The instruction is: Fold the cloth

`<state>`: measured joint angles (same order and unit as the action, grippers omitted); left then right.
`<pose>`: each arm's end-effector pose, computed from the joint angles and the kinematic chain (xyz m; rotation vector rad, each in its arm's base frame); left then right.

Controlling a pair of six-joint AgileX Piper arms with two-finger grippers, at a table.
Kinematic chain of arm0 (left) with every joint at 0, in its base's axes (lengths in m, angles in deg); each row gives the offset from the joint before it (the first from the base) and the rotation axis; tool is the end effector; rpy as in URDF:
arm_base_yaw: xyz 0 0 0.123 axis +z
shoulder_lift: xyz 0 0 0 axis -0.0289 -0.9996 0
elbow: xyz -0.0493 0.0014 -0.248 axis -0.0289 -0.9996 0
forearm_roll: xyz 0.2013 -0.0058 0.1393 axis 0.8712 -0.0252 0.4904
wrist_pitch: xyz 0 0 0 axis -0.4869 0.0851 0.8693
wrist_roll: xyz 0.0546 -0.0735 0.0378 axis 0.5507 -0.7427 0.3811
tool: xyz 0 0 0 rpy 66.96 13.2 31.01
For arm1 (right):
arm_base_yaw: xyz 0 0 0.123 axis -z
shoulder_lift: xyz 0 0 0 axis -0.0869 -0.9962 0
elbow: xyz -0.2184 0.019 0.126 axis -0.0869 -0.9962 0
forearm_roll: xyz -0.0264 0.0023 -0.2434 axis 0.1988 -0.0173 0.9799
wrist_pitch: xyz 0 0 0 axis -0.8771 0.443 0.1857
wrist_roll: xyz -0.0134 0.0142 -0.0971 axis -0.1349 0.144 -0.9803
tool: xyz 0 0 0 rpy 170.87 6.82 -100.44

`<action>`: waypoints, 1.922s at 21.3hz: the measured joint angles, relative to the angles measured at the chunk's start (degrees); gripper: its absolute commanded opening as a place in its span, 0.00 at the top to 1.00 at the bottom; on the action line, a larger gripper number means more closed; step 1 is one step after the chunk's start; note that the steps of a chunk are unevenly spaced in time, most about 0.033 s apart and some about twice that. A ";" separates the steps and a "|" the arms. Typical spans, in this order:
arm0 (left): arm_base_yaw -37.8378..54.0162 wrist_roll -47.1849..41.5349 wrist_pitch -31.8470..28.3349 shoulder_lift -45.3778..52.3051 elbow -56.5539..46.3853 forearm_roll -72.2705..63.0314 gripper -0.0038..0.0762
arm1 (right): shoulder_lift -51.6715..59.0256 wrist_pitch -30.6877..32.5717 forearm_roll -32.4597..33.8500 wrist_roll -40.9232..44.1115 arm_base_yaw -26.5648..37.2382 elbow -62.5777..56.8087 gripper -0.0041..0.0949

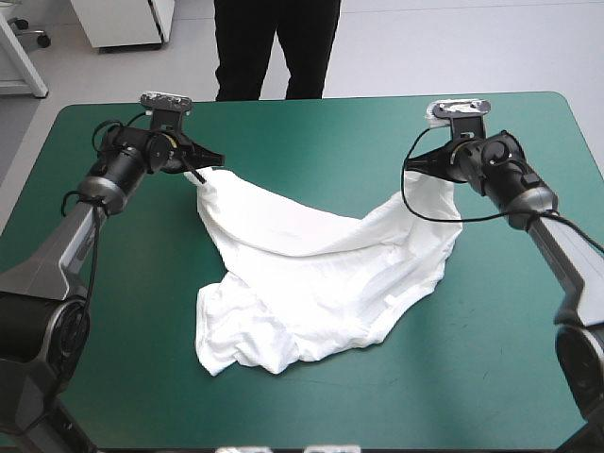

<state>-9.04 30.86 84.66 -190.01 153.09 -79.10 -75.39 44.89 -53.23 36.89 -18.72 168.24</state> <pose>0.4001 -0.0682 0.2788 0.2266 2.3475 0.0128 0.3737 0.0751 0.2841 -0.0545 2.3331 -0.0048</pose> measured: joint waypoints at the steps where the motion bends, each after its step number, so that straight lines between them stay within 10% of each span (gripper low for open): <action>1: 0.00 -0.66 -0.49 -1.25 0.00 -0.02 0.95 | -1.73 0.19 -1.51 -1.31 0.73 2.10 0.98; 7: 0.00 -2.76 -3.82 -9.19 0.00 1.42 0.90 | -17.11 4.89 -10.75 -7.19 5.00 15.99 0.90; 11: 0.00 -1.92 -3.68 -11.63 0.00 2.43 0.33 | -20.66 10.46 -13.55 -8.65 5.05 17.17 0.43; 13: 0.00 -0.39 -3.03 -11.67 0.61 1.26 0.15 | -20.73 11.36 -15.76 -8.99 5.07 17.97 0.37; 23: 0.11 5.16 2.94 1.20 3.99 2.40 0.18 | -9.05 21.89 -17.94 -13.26 5.17 20.53 0.44; 33: -5.70 7.81 19.81 30.31 -4.16 2.85 0.21 | 16.93 33.59 -15.89 -13.98 5.17 13.20 0.44; 41: -14.04 0.75 33.77 32.71 -7.71 -0.12 0.36 | 24.18 34.86 -11.71 -12.92 5.17 0.40 0.44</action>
<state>-23.08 31.61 118.43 -157.31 145.38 -79.22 -51.22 79.75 -64.94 23.97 -13.55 168.64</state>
